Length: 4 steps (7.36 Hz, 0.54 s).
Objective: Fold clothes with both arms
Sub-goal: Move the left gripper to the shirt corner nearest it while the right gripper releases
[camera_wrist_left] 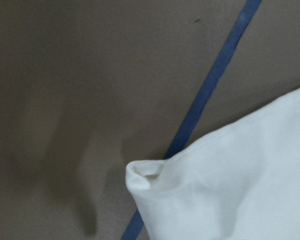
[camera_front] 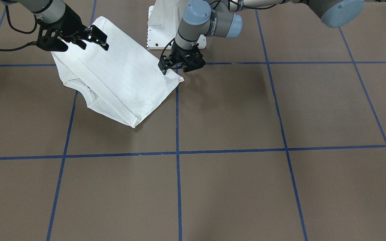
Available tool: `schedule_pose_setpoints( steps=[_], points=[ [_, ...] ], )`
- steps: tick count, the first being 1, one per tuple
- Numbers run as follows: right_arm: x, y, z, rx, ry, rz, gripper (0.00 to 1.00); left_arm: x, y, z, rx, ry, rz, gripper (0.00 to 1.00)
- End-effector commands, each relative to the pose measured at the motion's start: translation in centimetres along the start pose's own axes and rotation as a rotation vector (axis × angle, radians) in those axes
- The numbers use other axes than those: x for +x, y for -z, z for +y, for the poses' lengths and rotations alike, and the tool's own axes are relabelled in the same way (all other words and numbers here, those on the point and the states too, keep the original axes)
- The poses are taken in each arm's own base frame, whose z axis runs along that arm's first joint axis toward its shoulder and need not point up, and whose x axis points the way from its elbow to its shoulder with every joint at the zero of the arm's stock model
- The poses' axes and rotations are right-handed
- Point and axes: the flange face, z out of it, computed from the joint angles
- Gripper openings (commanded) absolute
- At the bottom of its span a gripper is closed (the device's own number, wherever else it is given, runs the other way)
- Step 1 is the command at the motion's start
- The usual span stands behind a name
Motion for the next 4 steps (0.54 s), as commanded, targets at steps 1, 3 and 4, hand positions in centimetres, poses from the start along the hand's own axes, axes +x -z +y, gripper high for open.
schedule_pose_setpoints(
  steps=[1,3,4],
  points=[
    [0.0,0.1,0.0,0.0,0.001,-0.002,1.0,0.0,-0.3,-1.0,0.046,0.002,0.005,0.72],
    [0.0,0.2,0.0,0.0,0.0,-0.003,1.0,0.4,0.3,-2.5,0.064,0.01,0.014,0.34],
    [0.0,0.2,0.0,0.0,0.0,-0.003,1.0,0.5,0.5,-2.7,0.066,0.009,0.018,0.09]
  ],
)
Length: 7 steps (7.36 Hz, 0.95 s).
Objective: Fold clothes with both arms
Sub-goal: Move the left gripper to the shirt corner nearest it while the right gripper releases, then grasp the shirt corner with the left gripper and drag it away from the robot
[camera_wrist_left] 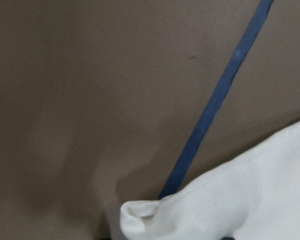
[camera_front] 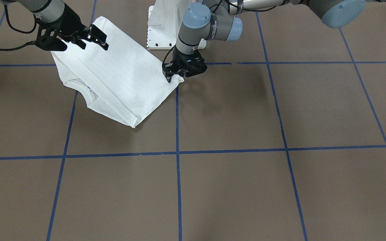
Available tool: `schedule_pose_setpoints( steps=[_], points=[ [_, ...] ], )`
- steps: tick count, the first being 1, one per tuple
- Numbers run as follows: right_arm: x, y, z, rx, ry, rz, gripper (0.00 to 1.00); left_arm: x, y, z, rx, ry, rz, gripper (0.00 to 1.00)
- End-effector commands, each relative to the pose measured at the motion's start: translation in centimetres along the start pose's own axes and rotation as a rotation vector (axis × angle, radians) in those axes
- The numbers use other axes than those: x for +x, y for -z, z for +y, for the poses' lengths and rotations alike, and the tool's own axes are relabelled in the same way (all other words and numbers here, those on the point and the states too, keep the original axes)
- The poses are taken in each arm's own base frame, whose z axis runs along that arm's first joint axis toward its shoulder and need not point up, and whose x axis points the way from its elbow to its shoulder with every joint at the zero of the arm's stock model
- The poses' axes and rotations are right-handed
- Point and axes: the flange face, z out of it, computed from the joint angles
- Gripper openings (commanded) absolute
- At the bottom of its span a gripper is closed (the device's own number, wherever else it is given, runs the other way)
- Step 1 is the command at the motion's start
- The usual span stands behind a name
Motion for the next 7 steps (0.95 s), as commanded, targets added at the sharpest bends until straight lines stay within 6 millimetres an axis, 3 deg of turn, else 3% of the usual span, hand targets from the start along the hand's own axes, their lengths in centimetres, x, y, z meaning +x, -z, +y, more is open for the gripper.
schedule_pose_setpoints(
  steps=[1,2,3,6,7],
  points=[
    [0.1,-0.1,-0.1,0.0,-0.003,0.004,1.0,0.2,0.2,-0.6,0.006,0.002,0.005,0.0],
    [0.1,0.0,0.0,0.0,-0.001,0.001,1.0,0.4,0.6,-0.6,0.002,0.003,0.01,0.0],
    [0.1,-0.1,-0.2,0.003,-0.003,0.004,1.0,0.9,1.4,-2.0,0.014,0.013,0.022,0.0],
    [0.3,-0.1,-1.5,0.027,-0.02,0.006,1.0,2.0,5.0,-12.6,0.114,0.041,0.013,0.0],
    [-1.3,0.0,-1.8,0.04,-0.006,-0.015,1.0,2.3,6.7,-16.0,0.162,0.013,0.002,0.0]
  ],
)
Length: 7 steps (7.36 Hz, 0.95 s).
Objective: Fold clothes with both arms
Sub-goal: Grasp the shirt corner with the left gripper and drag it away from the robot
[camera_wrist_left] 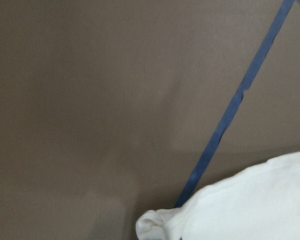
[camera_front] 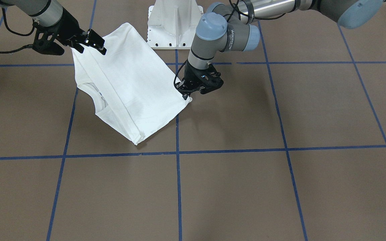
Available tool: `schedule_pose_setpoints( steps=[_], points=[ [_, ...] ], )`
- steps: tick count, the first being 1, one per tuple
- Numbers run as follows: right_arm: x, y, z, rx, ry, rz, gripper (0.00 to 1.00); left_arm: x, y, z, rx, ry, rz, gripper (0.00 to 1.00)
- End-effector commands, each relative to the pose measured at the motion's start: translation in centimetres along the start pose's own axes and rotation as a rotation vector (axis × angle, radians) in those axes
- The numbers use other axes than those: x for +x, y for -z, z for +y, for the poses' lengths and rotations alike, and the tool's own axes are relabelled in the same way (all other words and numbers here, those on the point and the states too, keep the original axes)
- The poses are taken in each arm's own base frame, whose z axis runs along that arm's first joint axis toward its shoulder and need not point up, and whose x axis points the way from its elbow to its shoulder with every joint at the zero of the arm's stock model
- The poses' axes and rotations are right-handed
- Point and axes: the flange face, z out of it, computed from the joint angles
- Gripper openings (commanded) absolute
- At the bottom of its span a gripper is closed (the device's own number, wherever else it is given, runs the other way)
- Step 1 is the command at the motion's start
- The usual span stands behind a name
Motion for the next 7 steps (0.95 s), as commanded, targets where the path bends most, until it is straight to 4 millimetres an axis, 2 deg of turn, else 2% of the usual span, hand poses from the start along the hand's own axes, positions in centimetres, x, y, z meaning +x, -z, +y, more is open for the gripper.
schedule_pose_setpoints(
  steps=[1,3,5,6,7],
  points=[
    [-1.4,-0.1,-0.6,0.016,0.007,-0.016,1.0,0.7,1.6,-8.4,0.1,-0.035,-0.024,0.0],
    [-1.6,-0.1,-0.7,0.03,0.009,-0.018,1.0,3.4,0.8,-14.4,0.168,-0.083,-0.056,0.0],
    [-1.9,-0.3,-1.0,0.036,0.011,-0.02,1.0,5.6,-2.2,-19.0,0.199,-0.127,-0.021,0.0],
    [-1.9,-0.3,-1.0,0.037,0.01,-0.021,1.0,7.2,-3.3,-20.8,0.216,-0.148,-0.006,0.0],
    [-1.9,-0.2,-1.1,0.042,0.008,-0.02,1.0,7.4,-3.8,-22.6,0.232,-0.184,0.048,0.0]
  ],
)
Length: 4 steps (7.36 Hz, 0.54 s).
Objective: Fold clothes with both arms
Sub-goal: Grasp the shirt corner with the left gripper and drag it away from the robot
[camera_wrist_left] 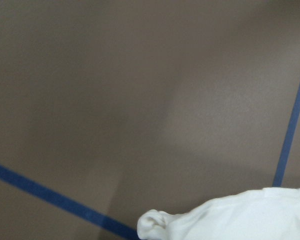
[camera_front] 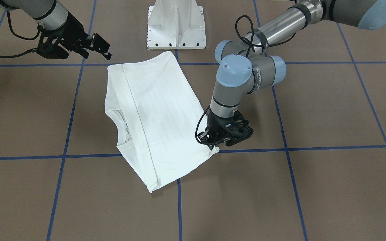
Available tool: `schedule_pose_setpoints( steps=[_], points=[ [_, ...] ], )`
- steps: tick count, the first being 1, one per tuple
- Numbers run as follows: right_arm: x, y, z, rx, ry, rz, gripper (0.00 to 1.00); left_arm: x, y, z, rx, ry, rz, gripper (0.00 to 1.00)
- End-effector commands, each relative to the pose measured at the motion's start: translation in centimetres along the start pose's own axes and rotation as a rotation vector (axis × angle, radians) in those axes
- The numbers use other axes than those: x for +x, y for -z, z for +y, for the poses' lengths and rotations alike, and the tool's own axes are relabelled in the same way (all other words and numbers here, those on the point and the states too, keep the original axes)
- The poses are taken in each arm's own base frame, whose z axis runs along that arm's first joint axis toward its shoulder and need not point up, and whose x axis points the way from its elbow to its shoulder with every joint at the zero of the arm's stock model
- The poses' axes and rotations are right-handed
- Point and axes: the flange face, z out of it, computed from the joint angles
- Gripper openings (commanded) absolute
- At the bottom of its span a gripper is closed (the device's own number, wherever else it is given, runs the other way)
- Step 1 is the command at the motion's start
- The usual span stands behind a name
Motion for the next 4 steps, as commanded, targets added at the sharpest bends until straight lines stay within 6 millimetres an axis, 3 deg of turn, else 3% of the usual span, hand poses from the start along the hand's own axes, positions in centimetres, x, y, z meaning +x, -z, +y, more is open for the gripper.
schedule_pose_setpoints(
  steps=[1,4],
  points=[
    [0.1,-0.2,-0.3,0.013,-0.002,0.004,1.0,0.8,-2.4,-3.4,0.036,-0.062,0.056,0.0],
    [-0.5,-0.4,-0.4,0.017,0.002,0.0,1.0,1.5,-4.0,-4.7,0.115,-0.156,0.158,0.0]
  ],
)
